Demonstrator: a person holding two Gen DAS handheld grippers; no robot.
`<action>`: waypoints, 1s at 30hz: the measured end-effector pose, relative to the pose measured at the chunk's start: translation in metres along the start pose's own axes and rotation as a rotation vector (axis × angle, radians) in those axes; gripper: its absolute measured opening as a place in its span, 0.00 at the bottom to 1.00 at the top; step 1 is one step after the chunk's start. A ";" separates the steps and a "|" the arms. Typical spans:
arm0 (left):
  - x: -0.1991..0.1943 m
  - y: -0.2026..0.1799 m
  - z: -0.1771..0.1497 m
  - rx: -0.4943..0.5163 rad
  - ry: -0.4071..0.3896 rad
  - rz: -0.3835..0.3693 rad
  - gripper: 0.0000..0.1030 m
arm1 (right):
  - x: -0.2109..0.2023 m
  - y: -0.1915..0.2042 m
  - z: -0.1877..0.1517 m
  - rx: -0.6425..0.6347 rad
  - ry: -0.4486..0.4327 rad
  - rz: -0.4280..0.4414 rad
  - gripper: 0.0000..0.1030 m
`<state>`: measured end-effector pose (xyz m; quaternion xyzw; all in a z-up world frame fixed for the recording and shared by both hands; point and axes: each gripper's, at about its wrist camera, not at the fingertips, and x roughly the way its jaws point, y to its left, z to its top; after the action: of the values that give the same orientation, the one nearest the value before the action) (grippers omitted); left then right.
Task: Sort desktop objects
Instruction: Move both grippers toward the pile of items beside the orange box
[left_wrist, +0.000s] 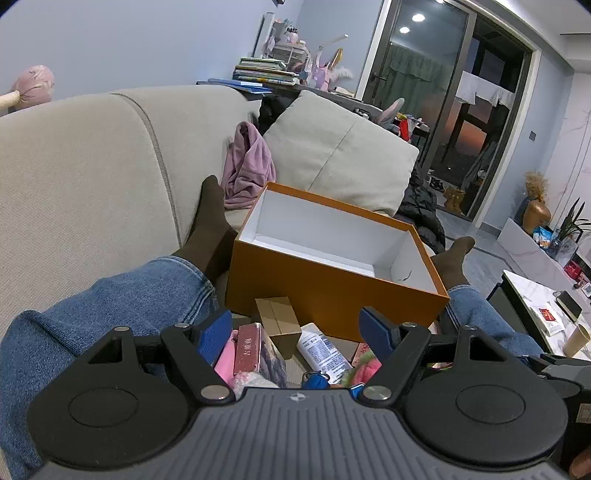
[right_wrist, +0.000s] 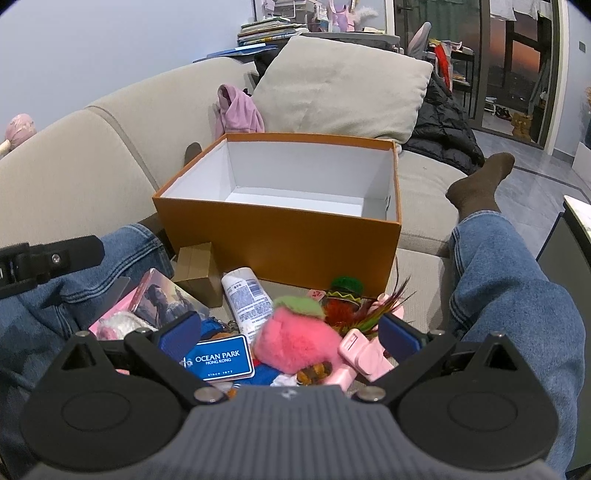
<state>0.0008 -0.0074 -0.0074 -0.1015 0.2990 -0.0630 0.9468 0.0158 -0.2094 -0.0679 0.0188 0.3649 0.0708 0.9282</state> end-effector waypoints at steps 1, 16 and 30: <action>0.000 0.000 0.000 0.000 0.000 0.000 0.87 | 0.000 0.000 0.000 -0.001 0.001 0.000 0.99; 0.002 0.004 0.000 0.002 0.036 0.000 0.87 | 0.003 0.003 -0.001 -0.018 0.014 0.002 0.99; 0.020 0.024 0.000 0.029 0.221 0.015 0.73 | 0.032 0.010 0.000 -0.054 0.154 0.120 0.65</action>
<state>0.0183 0.0122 -0.0243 -0.0779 0.4014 -0.0709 0.9098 0.0379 -0.1950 -0.0891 0.0099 0.4314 0.1374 0.8916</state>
